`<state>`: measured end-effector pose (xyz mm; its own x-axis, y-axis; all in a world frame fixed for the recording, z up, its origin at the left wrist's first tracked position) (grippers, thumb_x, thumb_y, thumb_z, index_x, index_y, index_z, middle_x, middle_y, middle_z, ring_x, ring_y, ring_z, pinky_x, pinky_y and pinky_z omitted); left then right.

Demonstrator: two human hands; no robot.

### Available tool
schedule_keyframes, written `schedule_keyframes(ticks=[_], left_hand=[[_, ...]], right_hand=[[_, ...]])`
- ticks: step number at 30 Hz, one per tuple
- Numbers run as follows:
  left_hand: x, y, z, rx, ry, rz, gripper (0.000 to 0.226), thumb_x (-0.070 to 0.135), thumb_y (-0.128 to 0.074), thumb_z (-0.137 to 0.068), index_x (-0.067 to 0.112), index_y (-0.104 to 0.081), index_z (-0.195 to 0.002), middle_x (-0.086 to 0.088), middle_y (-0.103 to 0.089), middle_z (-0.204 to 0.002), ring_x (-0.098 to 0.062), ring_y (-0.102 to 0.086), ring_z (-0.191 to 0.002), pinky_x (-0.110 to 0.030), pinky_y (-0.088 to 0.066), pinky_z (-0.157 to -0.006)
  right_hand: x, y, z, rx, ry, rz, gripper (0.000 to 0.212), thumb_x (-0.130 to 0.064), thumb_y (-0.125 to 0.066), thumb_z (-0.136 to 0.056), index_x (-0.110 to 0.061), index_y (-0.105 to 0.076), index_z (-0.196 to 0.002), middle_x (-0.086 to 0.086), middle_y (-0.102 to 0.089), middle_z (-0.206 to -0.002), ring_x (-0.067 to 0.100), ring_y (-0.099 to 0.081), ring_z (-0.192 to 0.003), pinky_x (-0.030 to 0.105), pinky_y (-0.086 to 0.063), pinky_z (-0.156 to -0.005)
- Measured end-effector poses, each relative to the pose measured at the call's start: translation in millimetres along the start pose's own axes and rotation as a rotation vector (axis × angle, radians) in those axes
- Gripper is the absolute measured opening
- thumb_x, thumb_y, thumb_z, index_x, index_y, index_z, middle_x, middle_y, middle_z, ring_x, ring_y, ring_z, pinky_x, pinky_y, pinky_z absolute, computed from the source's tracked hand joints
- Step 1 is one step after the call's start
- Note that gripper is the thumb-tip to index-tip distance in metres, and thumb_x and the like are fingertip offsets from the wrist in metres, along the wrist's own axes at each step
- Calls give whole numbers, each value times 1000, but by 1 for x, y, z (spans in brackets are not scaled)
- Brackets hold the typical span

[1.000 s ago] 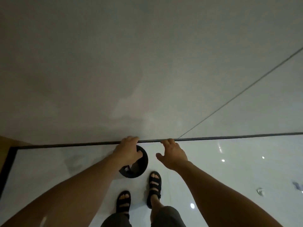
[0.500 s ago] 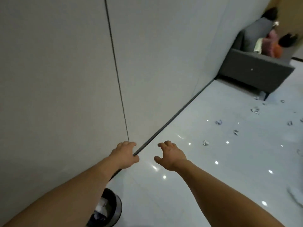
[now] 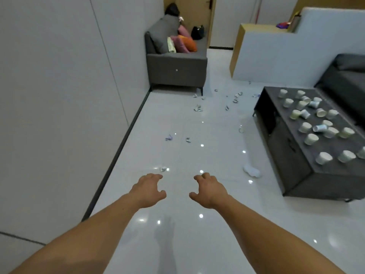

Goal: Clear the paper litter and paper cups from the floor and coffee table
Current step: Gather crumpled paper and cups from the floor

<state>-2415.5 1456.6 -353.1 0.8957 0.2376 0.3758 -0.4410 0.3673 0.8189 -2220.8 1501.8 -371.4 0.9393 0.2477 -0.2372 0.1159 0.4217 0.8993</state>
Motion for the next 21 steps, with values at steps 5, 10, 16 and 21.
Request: schedule_keyframes(ticks=[5,10,16,21], left_hand=[[95,-5,-77,-39,-133,-74,70,43,-56,-88,22,-29,-149,0,-27,-154,-22,-23,-141,-41,-29,-113],[162,-12,-169,-106,-218,-150,70,45,-55,-87,24,-29,-148,0,-27,-154,-23,-24,-141,-41,-31,-111],[254,-4,-266,-167,-355,-190,70,44,-55,-88,23,-28,-149,-2,-26,-154,-24,-25,-140,-42,-32,-110],[329,-4,-325,-188,-438,-247,68,43,-55,-88,23,-29,-148,-2,-26,-153,-24,-25,-139,-43,-33,-109]], right_hand=[[96,29,-28,42,-139,-91,70,-54,-51,-90,-23,-29,-149,4,-32,-149,26,-35,-133,41,-43,-100],[175,51,-64,55,-284,-151,70,-54,-52,-90,-24,-29,-149,3,-31,-150,25,-35,-133,41,-43,-102],[263,91,-101,81,-459,-173,70,-54,-52,-90,-25,-27,-150,1,-29,-151,23,-34,-133,39,-42,-100],[321,113,-137,76,-513,-212,71,-53,-52,-91,-25,-26,-151,1,-27,-152,23,-32,-135,39,-43,-101]])
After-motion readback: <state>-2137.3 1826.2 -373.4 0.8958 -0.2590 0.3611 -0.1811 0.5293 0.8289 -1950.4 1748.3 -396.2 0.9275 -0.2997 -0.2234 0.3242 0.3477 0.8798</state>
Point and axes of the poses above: each hand's wrist, its own z-axis away from the middle knuckle, its own y-axis out of the back of the hand, x = y × z, the point moved 10 cm from there along -z, towards the middle knuckle
